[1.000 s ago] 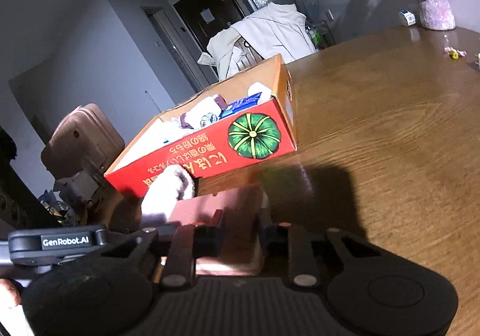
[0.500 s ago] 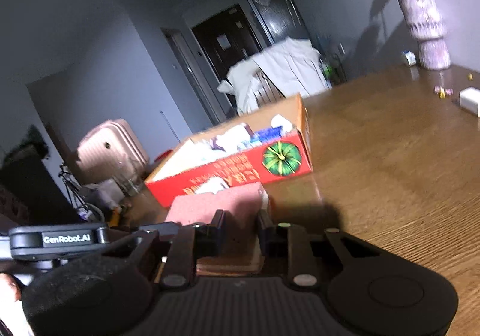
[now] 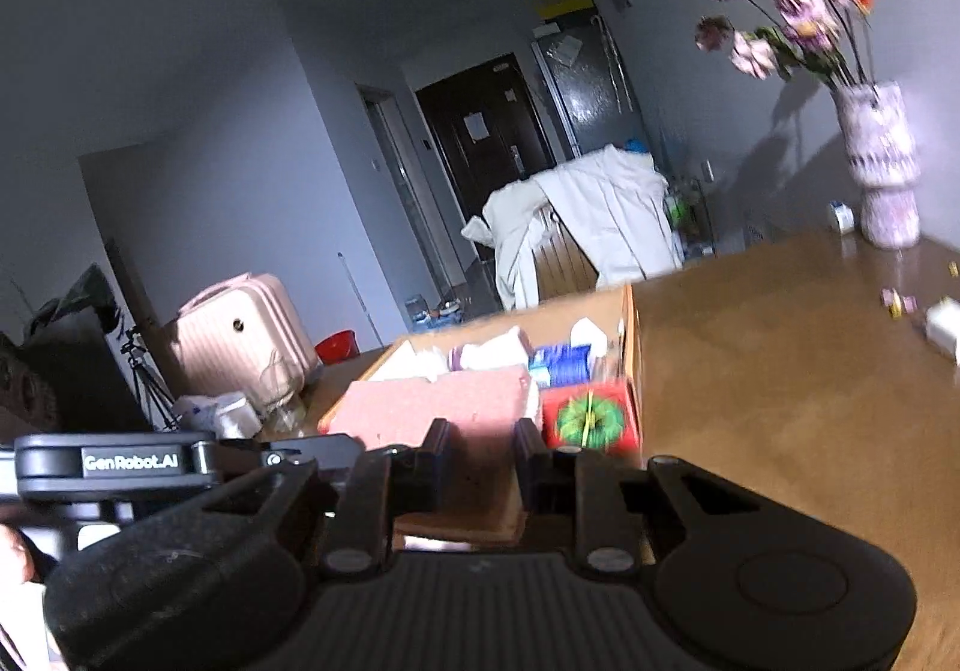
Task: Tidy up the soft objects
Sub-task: 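Lift the pink sponge with the left tool over the box, then lower the pink sponge into the box and open the left tool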
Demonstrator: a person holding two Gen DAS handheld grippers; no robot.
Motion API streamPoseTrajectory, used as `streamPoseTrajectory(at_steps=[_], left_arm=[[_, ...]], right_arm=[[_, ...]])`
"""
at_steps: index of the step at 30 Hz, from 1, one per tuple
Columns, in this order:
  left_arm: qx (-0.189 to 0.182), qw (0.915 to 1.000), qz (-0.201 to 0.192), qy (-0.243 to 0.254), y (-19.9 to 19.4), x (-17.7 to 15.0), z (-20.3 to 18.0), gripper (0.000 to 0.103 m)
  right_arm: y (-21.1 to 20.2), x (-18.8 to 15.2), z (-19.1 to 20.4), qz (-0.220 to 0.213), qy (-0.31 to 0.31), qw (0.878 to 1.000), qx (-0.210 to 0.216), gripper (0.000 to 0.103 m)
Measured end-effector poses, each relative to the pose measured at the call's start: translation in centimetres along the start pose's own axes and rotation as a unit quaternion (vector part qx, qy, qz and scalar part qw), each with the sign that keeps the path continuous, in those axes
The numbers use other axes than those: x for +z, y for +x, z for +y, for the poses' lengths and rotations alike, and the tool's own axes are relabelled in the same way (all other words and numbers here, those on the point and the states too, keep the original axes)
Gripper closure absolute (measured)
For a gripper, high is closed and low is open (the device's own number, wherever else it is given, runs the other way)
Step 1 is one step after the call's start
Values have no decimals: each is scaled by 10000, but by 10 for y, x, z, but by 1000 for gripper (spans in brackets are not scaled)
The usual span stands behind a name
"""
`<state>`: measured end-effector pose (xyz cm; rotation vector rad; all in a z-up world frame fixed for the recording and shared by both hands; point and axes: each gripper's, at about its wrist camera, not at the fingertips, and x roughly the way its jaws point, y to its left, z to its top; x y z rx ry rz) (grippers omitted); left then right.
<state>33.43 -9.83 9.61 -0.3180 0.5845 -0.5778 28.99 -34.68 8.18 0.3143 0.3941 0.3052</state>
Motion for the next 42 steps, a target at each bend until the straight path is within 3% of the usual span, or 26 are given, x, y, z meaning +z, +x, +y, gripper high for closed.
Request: streamPoseTrajectory(at_steps=[5,10,17,25,28,34,42], left_arm=[[0,9994,182,-293,53,55,25,73],[130,9975,318,-611,100,88,53,73],[211,9922,791,-935,163,90,89,74],[281,9840,1249,-1239,203,75,122,73],[387,9831,1370,-1149,208,70,124,72],[597,9819,1543,-923,210,69,121,57],[811,9922,888,-317,140,95,106,41]], right_arm=[[63,48,-17,208,55,9997,-61,81],[122,70,-28,423,2,9989,-223,81],[186,69,-45,887,-55,9940,-637,81],[220,47,-53,1332,-92,9873,-862,78],[231,40,-54,1515,-76,9839,-940,77],[232,36,-53,1673,-74,9818,-900,60],[191,61,-40,1301,-196,9880,-803,56]])
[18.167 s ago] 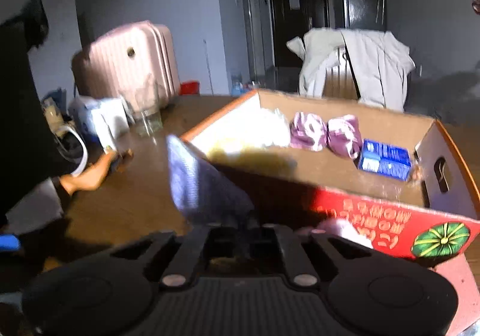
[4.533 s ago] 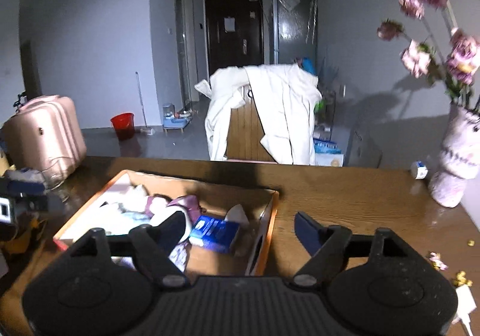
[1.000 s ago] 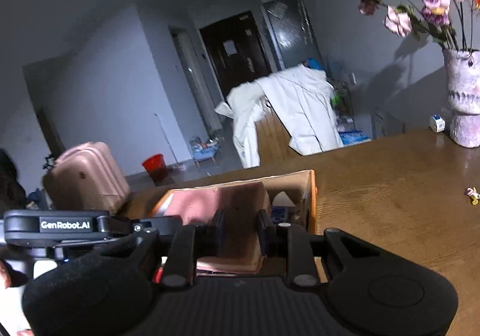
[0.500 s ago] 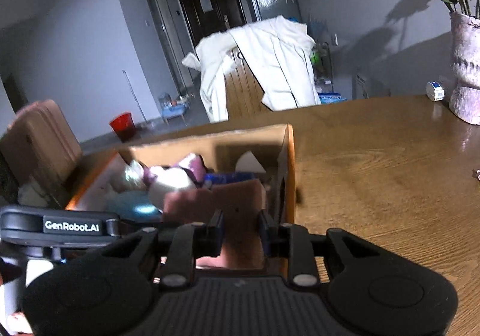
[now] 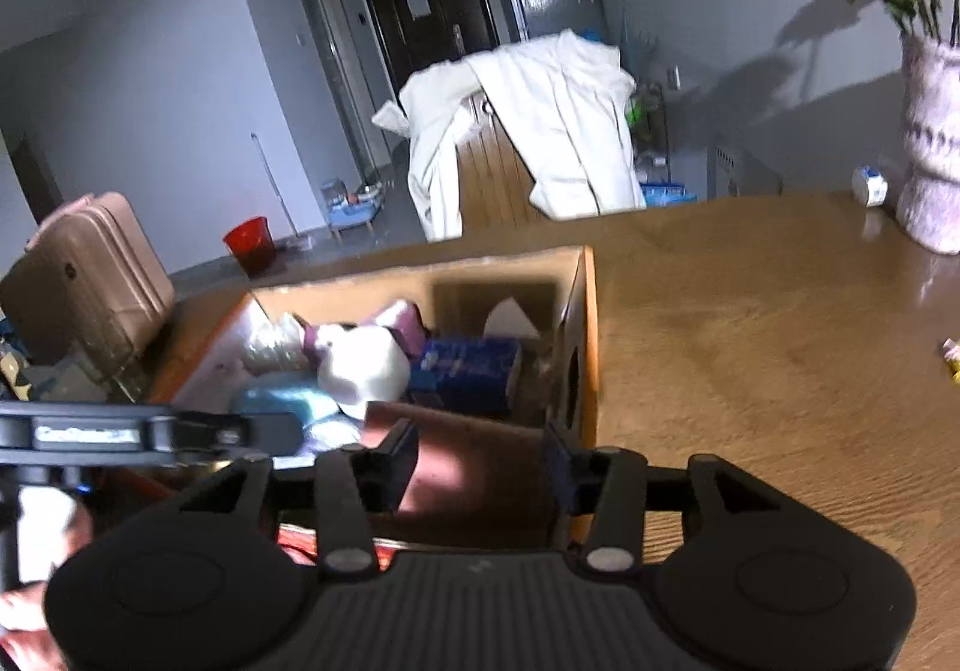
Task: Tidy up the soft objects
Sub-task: 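Lower the pink sponge into the box and open the left tool, then withdraw the left tool from the box back over the table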
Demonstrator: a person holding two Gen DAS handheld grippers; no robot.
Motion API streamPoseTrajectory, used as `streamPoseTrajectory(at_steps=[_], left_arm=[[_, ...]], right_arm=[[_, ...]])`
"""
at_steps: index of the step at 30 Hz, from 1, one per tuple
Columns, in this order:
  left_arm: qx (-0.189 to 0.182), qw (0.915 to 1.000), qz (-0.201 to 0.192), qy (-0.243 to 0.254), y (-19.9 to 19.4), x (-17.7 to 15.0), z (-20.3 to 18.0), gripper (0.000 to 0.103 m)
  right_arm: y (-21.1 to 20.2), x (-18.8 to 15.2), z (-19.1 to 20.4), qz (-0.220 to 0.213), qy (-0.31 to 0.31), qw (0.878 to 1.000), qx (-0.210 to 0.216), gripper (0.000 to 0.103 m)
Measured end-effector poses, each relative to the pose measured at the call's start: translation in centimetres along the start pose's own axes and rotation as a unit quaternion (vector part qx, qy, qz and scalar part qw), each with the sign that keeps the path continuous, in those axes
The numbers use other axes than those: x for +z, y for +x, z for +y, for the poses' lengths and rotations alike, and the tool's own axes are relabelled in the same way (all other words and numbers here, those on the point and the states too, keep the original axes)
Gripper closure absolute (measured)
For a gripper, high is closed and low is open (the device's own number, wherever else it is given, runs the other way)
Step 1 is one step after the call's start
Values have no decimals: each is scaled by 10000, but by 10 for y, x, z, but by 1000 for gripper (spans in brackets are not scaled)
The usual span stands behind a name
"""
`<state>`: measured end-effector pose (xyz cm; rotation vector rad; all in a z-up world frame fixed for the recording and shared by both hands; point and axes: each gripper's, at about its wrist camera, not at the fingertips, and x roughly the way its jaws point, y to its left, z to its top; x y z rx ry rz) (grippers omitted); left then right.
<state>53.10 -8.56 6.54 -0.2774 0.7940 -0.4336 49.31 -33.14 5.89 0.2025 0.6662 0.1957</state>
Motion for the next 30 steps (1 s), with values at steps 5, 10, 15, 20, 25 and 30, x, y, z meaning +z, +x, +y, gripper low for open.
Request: streamPoseTrajectory(at_steps=[5,10,15,20,25,30], left_arm=[[575,9938,-559,769,-60,-6,-11,32],[694,9885,-954,943,-114,-15,-15,24],[779,9830,-1201,1151,-153,-33,-22,20],[1064,9708,-1677,1343,-192,-78,-30,13],[1197,9568,-2135,1570,-225,-154,-33,4],[1182,9600,-2149,1353,-243,-224,-29,2]], right_arm=[[-41,6,7,-317,-83,9995,49,51],[-80,5,19,-586,-186,9980,109,47],[-113,-6,30,-780,-233,9965,175,43],[-145,-49,42,-1050,-350,9933,326,32],[-171,-113,58,-1152,-582,9911,313,26],[-198,-176,72,-1051,-773,9899,549,17]])
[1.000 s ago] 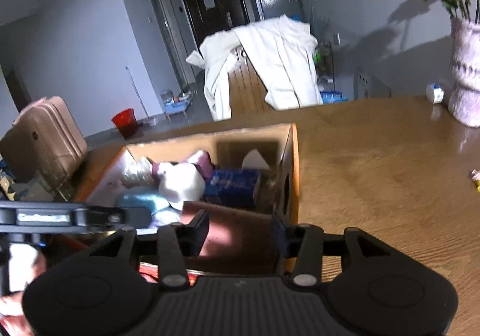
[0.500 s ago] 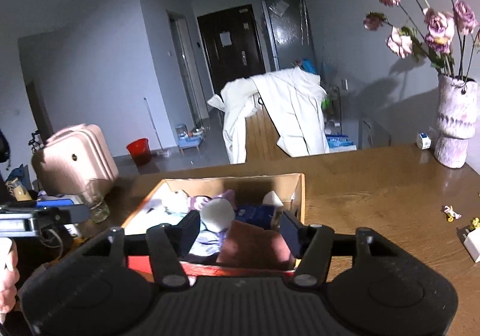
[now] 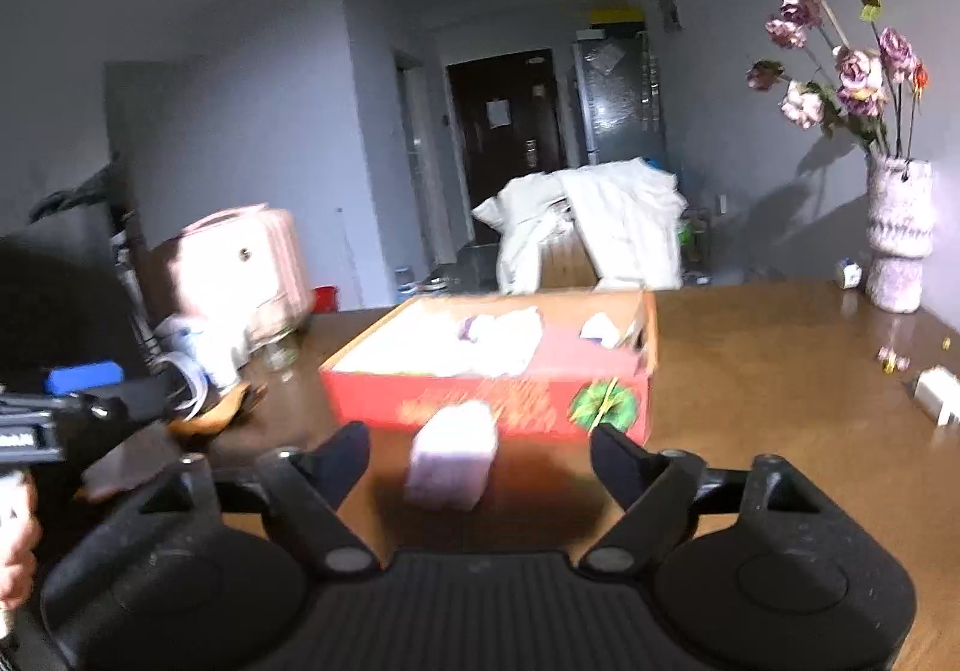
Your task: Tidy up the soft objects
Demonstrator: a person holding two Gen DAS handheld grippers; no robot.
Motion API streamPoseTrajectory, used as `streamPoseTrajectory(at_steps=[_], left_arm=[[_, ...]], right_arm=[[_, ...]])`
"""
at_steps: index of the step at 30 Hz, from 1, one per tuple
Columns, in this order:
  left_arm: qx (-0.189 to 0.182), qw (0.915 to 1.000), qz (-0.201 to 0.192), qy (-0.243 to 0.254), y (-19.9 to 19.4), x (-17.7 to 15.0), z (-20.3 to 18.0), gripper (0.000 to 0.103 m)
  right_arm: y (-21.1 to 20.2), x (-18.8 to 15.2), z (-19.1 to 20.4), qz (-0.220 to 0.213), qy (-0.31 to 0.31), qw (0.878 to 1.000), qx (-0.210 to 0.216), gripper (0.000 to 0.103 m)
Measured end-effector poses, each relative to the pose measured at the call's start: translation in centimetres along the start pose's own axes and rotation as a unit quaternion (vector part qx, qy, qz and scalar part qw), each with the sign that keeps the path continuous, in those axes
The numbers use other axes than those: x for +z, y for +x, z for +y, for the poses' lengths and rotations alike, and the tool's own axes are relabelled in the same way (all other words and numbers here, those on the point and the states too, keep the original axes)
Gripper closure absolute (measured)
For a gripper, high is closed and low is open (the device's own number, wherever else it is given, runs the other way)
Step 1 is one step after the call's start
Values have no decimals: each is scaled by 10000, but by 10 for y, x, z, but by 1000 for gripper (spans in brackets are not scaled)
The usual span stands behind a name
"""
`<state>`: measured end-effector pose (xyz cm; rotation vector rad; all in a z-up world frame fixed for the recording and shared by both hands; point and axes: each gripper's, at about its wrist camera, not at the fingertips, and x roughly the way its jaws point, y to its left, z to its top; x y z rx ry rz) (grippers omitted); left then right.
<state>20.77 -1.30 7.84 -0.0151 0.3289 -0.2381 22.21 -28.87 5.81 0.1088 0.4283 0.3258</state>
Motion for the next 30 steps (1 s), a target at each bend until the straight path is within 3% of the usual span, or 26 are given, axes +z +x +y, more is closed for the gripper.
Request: streamPoseTrajectory(at_steps=[5,13,16,18,25,28,30], left_arm=[[115,9998,83,-139,-33,-30,4,0],[167,9993,181,-284,-15,-26,14,0],[208,9990,295,-278,3,-27,18,0],[282,9979,447,-376,21,-28,24,0],[140,9949,801,-598,82,-20,52,0],[-21,9933,935,-680,102,-19,61,0],[-78,9912,1038,-820,111,-19,66,0]], right_arm=[[-26,-40,12,53,143,9998,126,16],[-1,-40,23,235,40,9997,-30,16],[25,-33,21,201,-12,9998,-23,17],[56,-26,18,218,10,9994,-250,17],[167,-10,28,879,-410,9940,-504,21],[202,-10,37,1102,-677,9886,-767,30],[213,-12,37,1141,-715,9864,-937,46]])
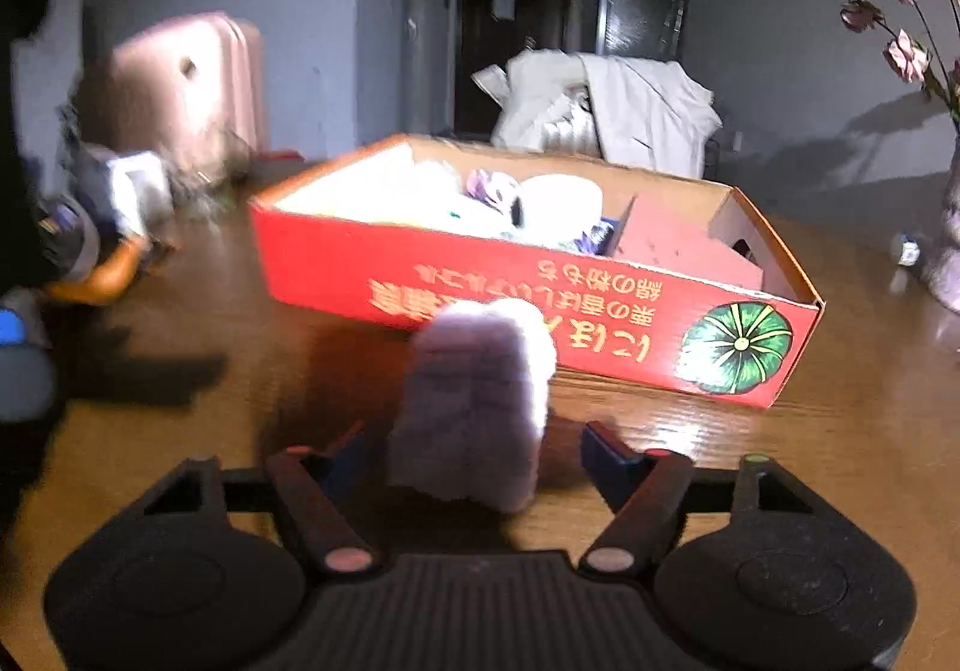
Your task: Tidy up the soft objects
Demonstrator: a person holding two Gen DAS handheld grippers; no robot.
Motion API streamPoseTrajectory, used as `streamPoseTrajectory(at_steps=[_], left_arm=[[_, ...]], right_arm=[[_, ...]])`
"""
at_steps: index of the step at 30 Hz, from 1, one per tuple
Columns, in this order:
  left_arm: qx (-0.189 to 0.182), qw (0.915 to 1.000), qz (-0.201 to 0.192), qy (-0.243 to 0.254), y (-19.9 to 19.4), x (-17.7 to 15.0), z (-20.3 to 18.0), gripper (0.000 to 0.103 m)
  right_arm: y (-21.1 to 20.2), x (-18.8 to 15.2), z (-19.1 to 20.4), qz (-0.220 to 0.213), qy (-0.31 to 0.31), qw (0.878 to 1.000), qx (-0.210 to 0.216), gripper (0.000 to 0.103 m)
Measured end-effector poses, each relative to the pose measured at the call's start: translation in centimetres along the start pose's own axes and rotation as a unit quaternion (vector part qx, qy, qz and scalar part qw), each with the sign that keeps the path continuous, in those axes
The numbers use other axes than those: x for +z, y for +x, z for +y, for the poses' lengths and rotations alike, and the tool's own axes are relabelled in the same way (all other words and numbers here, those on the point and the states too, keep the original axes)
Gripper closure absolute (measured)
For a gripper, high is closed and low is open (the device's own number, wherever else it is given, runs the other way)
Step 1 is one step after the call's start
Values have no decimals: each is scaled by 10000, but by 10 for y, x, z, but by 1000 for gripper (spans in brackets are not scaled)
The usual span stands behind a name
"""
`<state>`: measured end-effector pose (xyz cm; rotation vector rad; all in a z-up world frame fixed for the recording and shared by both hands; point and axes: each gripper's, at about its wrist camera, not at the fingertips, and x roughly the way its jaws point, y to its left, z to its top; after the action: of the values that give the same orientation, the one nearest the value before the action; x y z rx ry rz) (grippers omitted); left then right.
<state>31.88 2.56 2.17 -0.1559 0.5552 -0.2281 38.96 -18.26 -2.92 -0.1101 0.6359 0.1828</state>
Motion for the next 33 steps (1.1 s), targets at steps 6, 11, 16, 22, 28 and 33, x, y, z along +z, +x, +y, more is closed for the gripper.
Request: streamPoseTrajectory(at_steps=[6,11,16,22,28,33], left_arm=[[-24,9999,135,-12,14,1,4,0],[-211,9995,168,142,14,-2,-5,0],[-620,9971,432,-9,29,-11,-25,18],[-718,9943,743,-257,39,-21,-40,28],[-632,9919,853,-697,47,-23,-42,51],[-682,9879,973,-1001,53,-26,-39,58]], right_arm=[[-11,-6,-4,105,-213,9966,786,64],[-66,-29,-16,213,-1320,9817,1357,46],[-92,-34,-59,7,-294,9948,979,37],[-81,-42,-98,-178,1510,9749,1627,37],[-41,-37,-94,0,1841,9702,1577,48],[-38,-45,-81,52,1806,9703,1611,72]])
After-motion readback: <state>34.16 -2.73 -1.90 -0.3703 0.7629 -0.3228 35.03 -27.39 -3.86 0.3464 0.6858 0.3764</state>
